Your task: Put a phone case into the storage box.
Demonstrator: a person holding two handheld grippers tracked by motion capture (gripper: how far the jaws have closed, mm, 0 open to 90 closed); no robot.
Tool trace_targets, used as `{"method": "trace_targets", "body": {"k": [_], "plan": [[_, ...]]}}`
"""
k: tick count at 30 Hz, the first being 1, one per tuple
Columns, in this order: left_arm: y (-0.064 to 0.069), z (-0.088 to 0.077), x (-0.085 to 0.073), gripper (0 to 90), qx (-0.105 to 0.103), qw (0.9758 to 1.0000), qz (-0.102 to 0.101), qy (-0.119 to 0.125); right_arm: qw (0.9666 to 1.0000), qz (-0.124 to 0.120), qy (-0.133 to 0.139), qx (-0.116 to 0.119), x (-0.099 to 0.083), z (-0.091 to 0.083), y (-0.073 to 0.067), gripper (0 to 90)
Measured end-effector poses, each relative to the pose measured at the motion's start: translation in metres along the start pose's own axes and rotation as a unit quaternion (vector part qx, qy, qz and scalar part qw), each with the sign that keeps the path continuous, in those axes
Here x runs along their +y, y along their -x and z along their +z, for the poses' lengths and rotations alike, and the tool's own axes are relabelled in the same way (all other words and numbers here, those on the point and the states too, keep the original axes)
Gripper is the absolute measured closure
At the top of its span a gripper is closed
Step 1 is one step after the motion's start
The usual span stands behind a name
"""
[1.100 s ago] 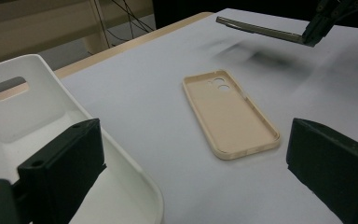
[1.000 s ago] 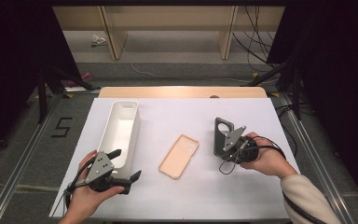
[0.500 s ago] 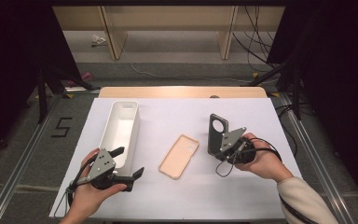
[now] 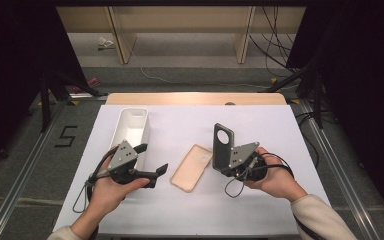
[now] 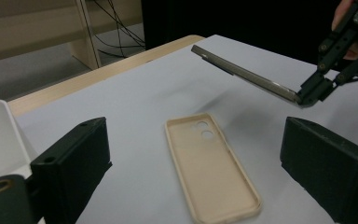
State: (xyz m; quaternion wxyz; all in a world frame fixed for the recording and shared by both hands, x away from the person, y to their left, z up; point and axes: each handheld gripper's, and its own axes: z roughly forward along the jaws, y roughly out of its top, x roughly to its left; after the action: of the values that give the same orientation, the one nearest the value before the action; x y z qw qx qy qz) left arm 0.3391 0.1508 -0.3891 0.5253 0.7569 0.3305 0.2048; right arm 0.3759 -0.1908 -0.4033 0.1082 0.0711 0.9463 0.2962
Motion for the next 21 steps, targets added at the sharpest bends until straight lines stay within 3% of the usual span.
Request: {"method": "trace_targets", "body": {"k": [5, 6, 10, 21], "plan": [[0.003, 0.016, 0.018, 9.3, -0.004, 0.9999, 0.003, -0.012, 1.0, -0.004, 0.002, 0.003, 0.003, 0.002, -0.003, 88.9], [0.004, 0.023, 0.025, 9.3, -0.006, 0.9997, 0.008, -0.024, 1.0, -0.006, 0.003, 0.006, 0.004, 0.003, -0.005, 88.9], [0.005, 0.037, 0.038, 10.9, -0.005, 0.9992, 0.002, -0.04, 0.9999, -0.009, 0.008, 0.008, 0.007, 0.003, -0.008, 88.9], [0.006, 0.074, 0.055, 13.0, -0.015, 0.997, -0.006, -0.075, 0.9996, -0.019, 0.015, 0.011, 0.015, 0.005, -0.013, 89.0]]}}
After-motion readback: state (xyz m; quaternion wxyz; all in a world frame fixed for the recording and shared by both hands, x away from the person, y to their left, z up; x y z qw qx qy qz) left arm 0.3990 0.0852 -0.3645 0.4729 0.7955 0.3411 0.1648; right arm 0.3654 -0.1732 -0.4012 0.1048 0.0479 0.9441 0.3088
